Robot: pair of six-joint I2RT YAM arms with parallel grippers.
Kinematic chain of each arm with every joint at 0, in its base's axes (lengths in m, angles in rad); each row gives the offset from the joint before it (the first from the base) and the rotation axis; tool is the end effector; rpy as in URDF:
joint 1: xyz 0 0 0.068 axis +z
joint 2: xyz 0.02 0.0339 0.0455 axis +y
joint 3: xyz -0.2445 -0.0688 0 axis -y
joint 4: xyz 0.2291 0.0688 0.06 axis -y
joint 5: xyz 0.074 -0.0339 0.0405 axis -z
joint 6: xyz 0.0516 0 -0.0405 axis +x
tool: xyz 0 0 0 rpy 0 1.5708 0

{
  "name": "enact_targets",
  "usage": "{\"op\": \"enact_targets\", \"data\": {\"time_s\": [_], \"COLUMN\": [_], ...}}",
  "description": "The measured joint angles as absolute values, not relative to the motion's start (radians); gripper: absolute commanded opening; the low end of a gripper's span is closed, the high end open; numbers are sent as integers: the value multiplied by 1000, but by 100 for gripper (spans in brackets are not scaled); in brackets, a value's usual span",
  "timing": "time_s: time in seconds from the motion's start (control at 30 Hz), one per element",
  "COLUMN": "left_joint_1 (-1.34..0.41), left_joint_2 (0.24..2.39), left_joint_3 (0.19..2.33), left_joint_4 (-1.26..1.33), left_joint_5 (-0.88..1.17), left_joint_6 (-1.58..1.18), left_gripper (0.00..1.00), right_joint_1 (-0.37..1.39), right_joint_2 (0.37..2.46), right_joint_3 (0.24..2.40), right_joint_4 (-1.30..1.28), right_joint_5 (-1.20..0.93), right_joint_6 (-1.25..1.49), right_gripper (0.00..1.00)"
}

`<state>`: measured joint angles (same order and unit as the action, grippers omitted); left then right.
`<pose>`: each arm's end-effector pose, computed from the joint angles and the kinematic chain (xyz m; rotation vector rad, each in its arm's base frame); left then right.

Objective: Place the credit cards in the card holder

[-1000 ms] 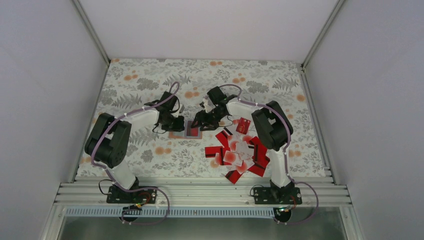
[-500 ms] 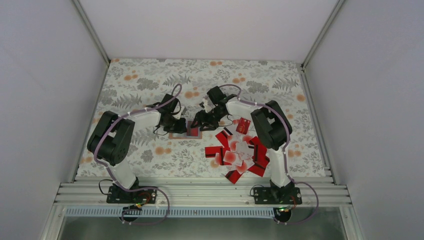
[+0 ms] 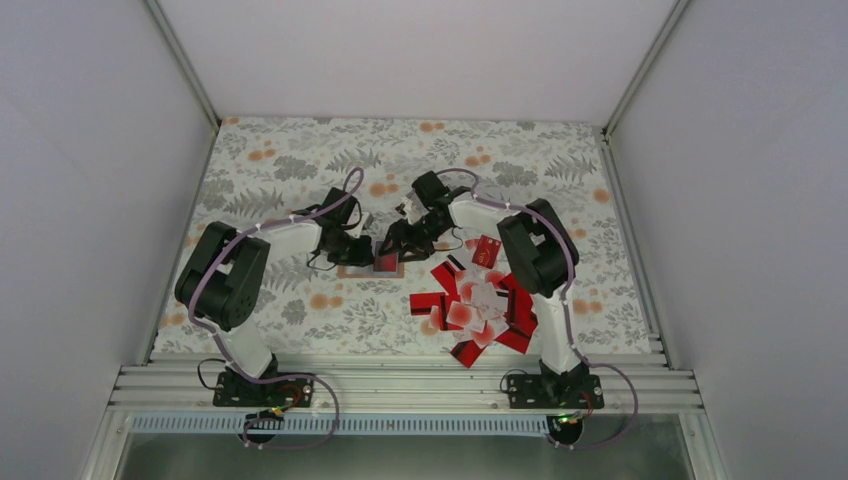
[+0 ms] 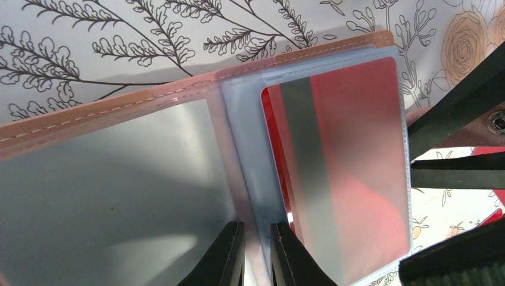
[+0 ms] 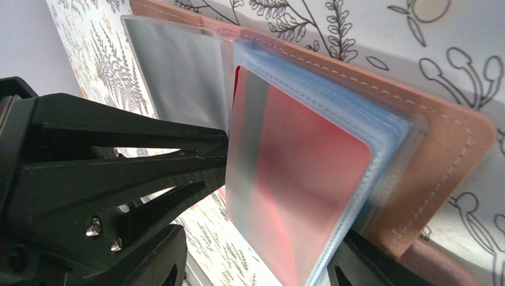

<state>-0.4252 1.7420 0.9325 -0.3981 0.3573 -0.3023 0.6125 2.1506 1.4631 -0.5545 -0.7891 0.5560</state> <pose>0.2719 -0.1429 0.1156 0.2698 2.8435 -0.6683 0.3101 0.2626 0.1146 0.2645 -2.7125 -1.1931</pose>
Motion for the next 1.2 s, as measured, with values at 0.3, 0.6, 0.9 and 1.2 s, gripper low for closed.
{"op": "enact_targets", "data": {"time_s": [0.3, 0.6, 0.9, 1.2], "left_joint_1": [-423, -426, -432, -437], "left_joint_2": [1740, 1740, 1740, 1740], "left_joint_3": [927, 927, 937, 973], "left_joint_4": [-387, -383, -405, -480], "left_joint_5": [364, 366, 356, 332], "left_joint_6": [-303, -307, -307, -307], "left_gripper": [14, 14, 14, 14], "right_joint_1": [613, 618, 620, 624], "right_joint_2": [2162, 2162, 2162, 2162], "right_joint_3": [1490, 1535, 1537, 1561], "right_joint_4": [-591, -688, -716, -725], "right_joint_5": [-795, -746, -739, -752], "right_joint_6": [529, 485, 477, 477], "right_gripper": [59, 58, 58, 58]}}
